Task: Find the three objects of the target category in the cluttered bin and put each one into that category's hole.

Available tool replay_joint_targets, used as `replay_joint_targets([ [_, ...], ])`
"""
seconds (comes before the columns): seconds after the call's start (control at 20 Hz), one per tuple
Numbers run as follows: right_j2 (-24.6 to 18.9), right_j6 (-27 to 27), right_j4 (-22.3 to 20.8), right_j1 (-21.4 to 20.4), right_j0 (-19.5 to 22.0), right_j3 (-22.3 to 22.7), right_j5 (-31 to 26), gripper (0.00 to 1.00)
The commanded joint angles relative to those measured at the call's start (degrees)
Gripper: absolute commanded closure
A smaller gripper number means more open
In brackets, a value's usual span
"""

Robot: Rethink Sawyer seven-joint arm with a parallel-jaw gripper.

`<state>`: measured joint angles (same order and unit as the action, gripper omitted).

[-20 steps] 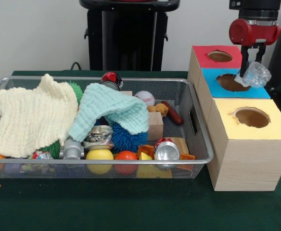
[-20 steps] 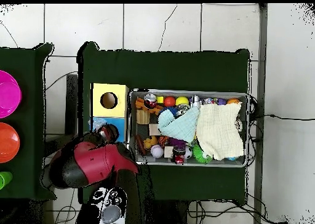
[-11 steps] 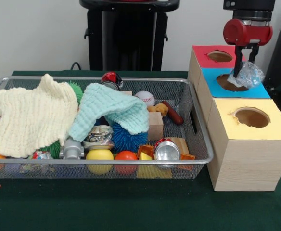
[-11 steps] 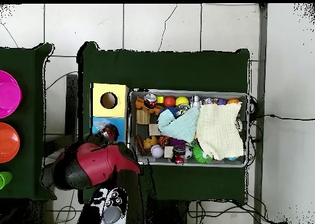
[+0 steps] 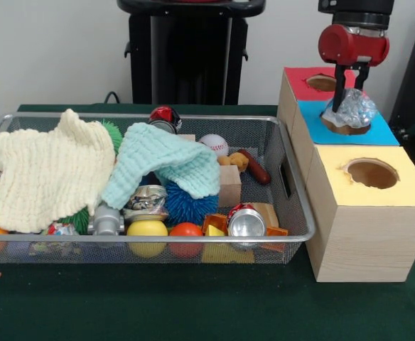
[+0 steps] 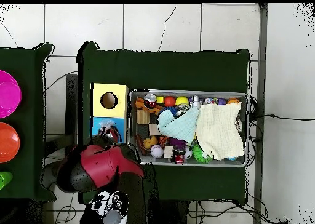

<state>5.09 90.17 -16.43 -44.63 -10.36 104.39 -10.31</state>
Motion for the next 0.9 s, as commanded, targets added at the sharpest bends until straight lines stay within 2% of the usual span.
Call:
replay_joint_targets([
  [0.05, 2.0, 9.4, -2.4, 2.3, -1.7, -0.5, 8.6, 1.00],
  [0.3, 3.0, 10.1, -0.2, 4.5, -3.1, -1.8, 12.4, 1.00],
  [0.5, 1.9, 10.3, 0.8, 5.1, -2.5, -1.4, 15.3, 1.00],
  [0.75, 0.8, 10.8, 2.5, 6.2, -2.8, -1.8, 15.5, 1.00],
  [0.9, 0.5, 10.2, 2.8, 7.0, -2.4, -2.1, 12.5, 1.00],
])
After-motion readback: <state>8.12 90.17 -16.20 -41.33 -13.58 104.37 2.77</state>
